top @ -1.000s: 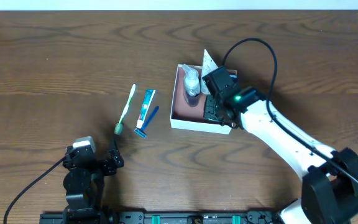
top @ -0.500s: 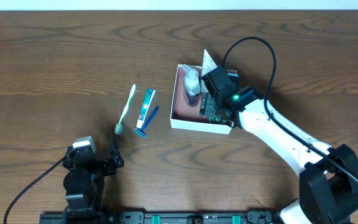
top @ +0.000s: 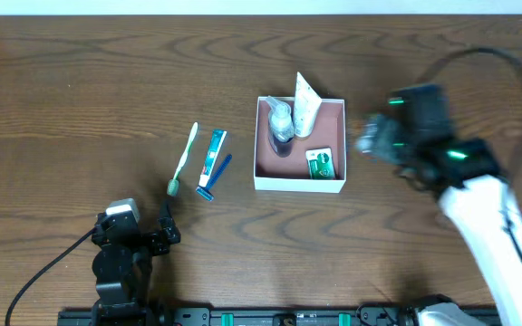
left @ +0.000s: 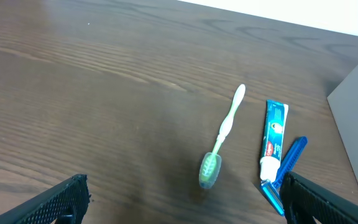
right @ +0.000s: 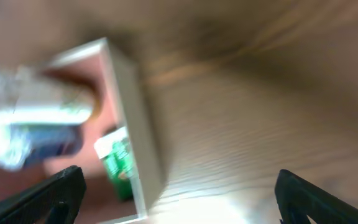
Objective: Pack container
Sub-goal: 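Lower the soap box into the box and open the right gripper, then reach the left gripper to the green toothbrush and grasp it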
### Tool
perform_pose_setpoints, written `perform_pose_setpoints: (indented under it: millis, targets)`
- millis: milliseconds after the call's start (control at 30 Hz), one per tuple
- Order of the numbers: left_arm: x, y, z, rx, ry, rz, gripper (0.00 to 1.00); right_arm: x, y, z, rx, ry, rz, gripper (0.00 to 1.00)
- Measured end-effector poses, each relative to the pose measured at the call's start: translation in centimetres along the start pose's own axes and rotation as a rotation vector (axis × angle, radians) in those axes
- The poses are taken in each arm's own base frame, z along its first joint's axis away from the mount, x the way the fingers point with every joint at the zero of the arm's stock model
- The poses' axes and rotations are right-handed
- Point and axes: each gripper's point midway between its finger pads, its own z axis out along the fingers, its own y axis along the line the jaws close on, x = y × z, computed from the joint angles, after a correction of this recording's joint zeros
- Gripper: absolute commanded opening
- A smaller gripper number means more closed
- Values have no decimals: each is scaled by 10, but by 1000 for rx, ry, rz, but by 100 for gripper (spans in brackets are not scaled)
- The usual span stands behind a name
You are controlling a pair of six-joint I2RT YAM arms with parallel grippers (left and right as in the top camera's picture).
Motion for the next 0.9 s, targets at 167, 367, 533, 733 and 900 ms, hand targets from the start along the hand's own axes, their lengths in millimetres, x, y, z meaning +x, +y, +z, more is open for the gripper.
perform_pose_setpoints:
  millis: [167,367,533,733,900]
  targets:
    - [0,0,0,0,0,0,98,-21,-63,-16,98,-46,120,99]
    - [0,0,0,0,0,-13,98,-26,-92,-16,141,-37,193,99]
    - [-2,-1,0,8,-6,-81,98,-26,-91,-16,128,-30,192,99]
    - [7,-5,1,25,51,-124,98,-25,-90,-16,122,-26,186,99]
    - [-4,-9,-6,0,203,-127,98,-25,-90,-16,122,-26,186,99]
